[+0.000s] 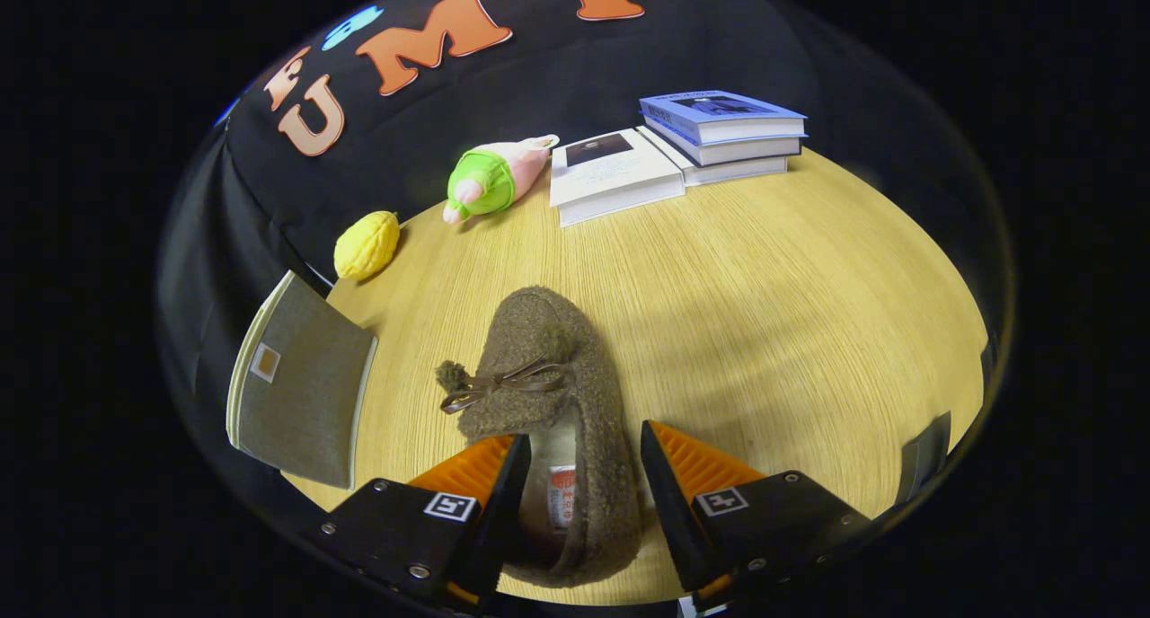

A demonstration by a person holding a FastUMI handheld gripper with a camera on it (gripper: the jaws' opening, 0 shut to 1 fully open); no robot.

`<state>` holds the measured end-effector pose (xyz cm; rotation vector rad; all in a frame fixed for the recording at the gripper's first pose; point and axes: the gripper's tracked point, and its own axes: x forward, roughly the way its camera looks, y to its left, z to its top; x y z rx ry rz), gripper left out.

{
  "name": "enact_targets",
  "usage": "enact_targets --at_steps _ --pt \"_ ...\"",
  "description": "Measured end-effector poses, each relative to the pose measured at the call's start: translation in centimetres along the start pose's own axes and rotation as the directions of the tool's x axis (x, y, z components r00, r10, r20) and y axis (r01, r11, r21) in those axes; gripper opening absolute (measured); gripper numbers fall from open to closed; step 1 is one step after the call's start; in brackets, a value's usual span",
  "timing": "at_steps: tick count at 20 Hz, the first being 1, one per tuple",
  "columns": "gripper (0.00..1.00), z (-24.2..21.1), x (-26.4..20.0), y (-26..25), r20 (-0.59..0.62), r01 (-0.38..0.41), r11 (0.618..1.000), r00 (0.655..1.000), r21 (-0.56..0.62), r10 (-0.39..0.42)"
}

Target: Open the storage box then place both shoes into the box .Put the left shoe in first, then the right shoe, with the right side of both shoes facing outward in a uniform manner.

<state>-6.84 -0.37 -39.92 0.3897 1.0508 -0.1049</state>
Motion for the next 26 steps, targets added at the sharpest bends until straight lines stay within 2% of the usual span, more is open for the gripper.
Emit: enact_targets --at_steps 4,7,10,12,19,26 --pt "0.56 0.0 1.9 -0.4 -0.011 0.038 0.995 0.999 0.095 -0.037" --pt "0.42 0.5 1.7 -1.1 0.032 0.080 0.993 0.996 0.085 -0.083" --pt "0.14 0.7 1.5 -1.9 0.046 0.119 0.984 0.991 0.135 -0.127" --pt "0.07 0.9 0.8 -1.6 0.061 0.121 0.978 0.989 0.172 -0.133" --pt "0.06 3.4 -3.2 2.9 0.142 0.066 0.981 0.986 0.181 -0.093" --pt "0.06 5.5 -5.0 10.4 0.193 0.014 0.986 0.980 0.167 -0.047"
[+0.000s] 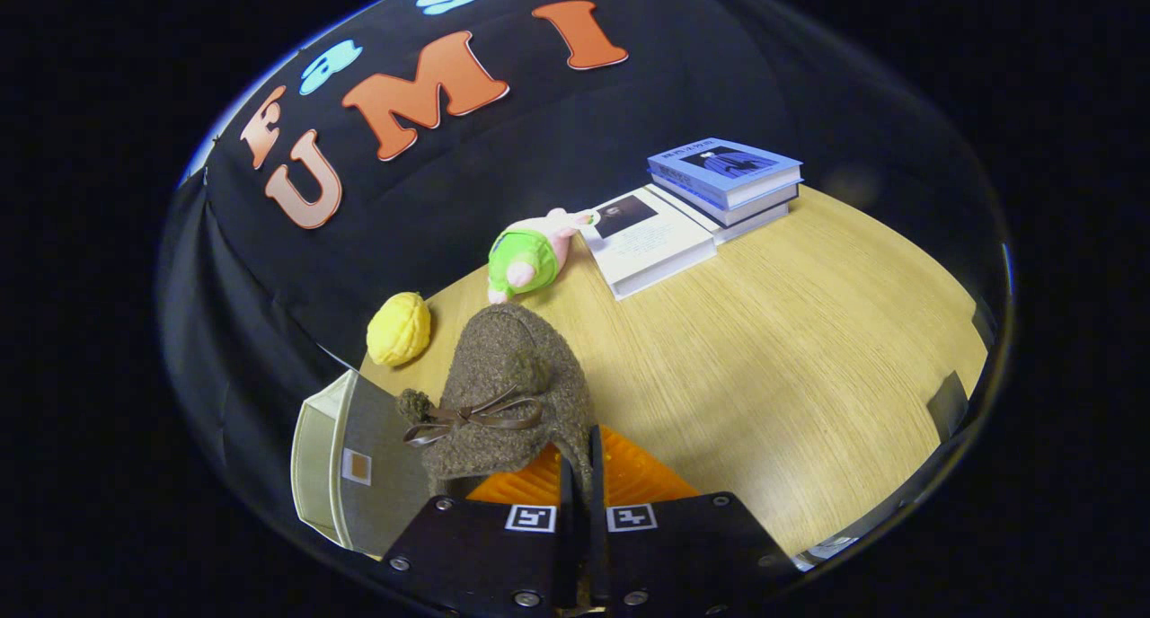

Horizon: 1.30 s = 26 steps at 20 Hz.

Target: Open the storage box then place both shoes into the box .Put the left shoe in first, then the right shoe, with the right side of both shoes facing outward in a uniform manner.

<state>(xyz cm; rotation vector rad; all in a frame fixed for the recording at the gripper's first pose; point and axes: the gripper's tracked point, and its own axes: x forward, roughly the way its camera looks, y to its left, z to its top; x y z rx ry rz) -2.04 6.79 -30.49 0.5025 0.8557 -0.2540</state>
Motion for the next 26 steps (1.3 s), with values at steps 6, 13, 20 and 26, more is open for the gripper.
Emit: enact_targets --at_steps 6,13,20,26 --pt "0.06 -1.1 -0.7 8.4 -0.007 -0.083 0.996 0.997 -0.009 0.083" --pt "0.06 -1.4 -2.1 16.9 0.005 -0.163 0.986 0.987 -0.036 0.163" --pt "0.06 -4.6 -1.6 23.5 -0.065 -0.224 0.972 0.973 -0.071 0.220" --pt "0.06 -7.3 0.4 24.5 -0.115 -0.185 0.977 0.978 -0.105 0.172"
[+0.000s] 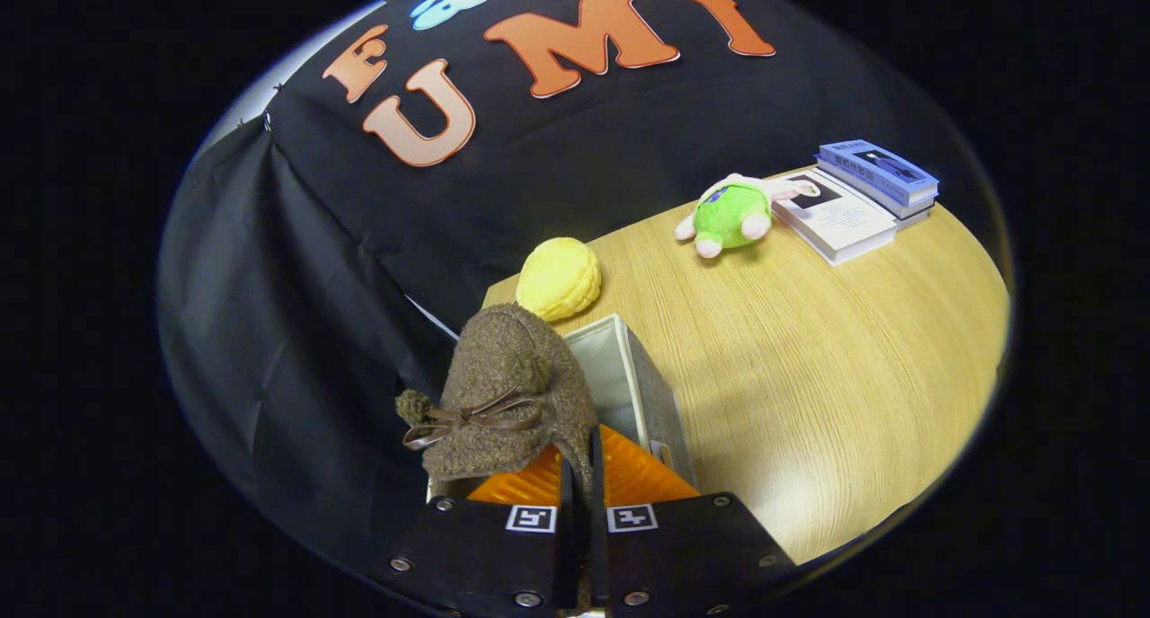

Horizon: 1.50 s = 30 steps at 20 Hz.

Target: Open the storage box then place both shoes into the box .Put the left shoe in first, then the right shoe, with the right side of both shoes facing outward in a uniform manner.

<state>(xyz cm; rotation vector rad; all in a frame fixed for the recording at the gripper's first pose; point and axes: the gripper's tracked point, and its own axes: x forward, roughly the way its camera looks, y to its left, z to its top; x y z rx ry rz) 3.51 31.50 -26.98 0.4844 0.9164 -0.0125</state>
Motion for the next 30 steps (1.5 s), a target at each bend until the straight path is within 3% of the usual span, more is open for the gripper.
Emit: enact_targets --at_steps 7,11,14,21,26,30 --pt "0.18 -1.2 0.2 -0.3 -0.006 0.052 0.999 0.999 0.005 -0.052" --pt "0.34 -1.7 -1.4 -0.7 -0.010 0.032 0.999 0.999 0.007 -0.032" --pt "0.43 -0.9 -2.9 0.3 0.010 -0.029 0.999 1.000 0.030 0.029" --pt "0.47 2.5 -7.0 -1.8 0.127 -0.094 0.994 0.987 -0.052 0.100" --pt "0.76 6.1 -10.4 -5.2 0.263 -0.095 0.985 0.956 -0.141 0.130" --pt "0.89 7.8 -13.7 -6.7 0.331 -0.145 0.968 0.920 -0.206 0.209"
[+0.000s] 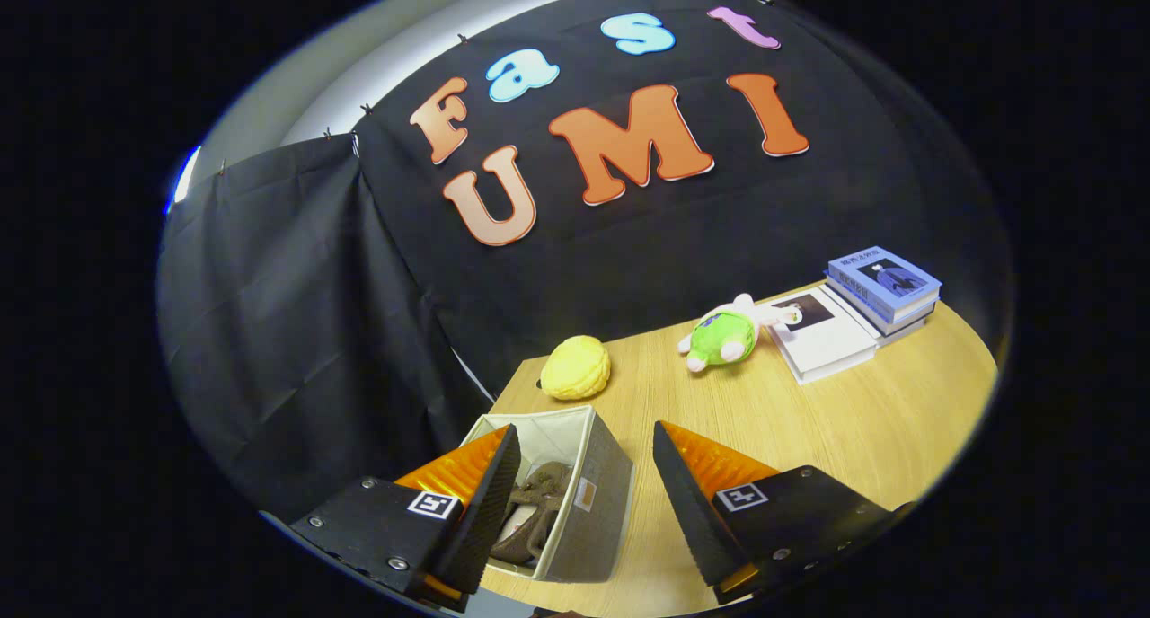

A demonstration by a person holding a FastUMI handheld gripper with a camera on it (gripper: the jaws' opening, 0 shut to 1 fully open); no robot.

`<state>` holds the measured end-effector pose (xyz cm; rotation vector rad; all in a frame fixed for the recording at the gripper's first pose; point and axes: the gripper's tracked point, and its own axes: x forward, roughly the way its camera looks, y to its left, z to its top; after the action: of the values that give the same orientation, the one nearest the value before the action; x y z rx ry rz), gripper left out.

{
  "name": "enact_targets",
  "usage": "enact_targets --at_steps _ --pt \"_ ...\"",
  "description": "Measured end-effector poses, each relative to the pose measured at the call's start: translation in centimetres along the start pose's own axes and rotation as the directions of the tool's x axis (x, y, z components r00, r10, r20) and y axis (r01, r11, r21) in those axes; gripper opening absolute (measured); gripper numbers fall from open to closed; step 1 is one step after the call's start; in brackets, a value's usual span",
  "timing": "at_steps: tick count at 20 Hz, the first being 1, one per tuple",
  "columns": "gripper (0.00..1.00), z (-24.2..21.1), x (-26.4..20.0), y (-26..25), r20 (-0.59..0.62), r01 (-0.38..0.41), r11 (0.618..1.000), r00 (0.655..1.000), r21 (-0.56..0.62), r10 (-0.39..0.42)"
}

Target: Open the storage box then place both shoes into the box .Put the left shoe in first, then the right shoe, with the right side of both shoes facing outward in a uniform manner.

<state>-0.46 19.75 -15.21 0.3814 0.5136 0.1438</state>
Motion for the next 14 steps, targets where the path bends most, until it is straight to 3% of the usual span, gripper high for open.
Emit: enact_targets --at_steps 7,14 --pt "0.96 4.4 -2.9 -2.6 0.170 -0.041 0.992 0.984 -0.119 0.061" --pt "0.98 7.8 -5.5 -8.5 0.317 0.049 0.979 0.948 -0.198 0.016"
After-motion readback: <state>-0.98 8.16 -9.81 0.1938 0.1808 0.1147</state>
